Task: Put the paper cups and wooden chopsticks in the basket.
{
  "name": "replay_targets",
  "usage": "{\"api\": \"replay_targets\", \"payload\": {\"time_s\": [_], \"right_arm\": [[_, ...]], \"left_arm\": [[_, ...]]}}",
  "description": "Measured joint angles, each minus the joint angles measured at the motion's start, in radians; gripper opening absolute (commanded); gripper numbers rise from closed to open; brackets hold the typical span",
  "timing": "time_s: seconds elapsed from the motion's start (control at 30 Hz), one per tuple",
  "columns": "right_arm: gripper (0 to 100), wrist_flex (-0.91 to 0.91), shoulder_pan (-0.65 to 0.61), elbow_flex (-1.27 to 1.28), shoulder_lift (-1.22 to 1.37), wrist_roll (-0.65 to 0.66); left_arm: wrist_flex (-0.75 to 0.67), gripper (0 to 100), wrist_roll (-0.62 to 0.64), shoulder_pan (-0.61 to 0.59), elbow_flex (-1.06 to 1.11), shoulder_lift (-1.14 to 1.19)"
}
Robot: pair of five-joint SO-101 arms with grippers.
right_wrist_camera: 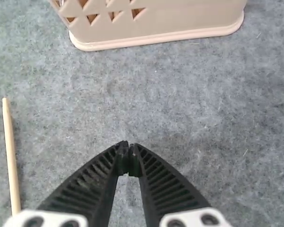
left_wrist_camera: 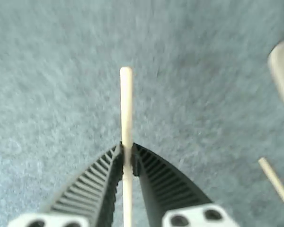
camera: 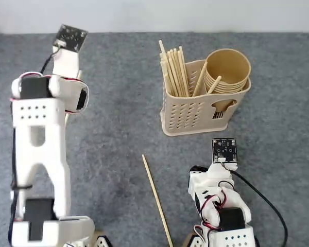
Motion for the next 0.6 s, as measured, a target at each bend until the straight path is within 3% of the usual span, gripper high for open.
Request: {"api": "replay_targets", "payload": {"time_s": [0.17, 0.6], "right_arm": [[0.9, 0.0, 0.0, 0.0, 0.0, 0.0], [0.9, 0.0, 0.002, 0.0, 0.0, 0.0]], "left_arm": [[-0.029, 1, 0.087, 0.086, 0.0, -0.146], [-0.397, 1, 0.468, 0.221, -0.002, -0.4]]}}
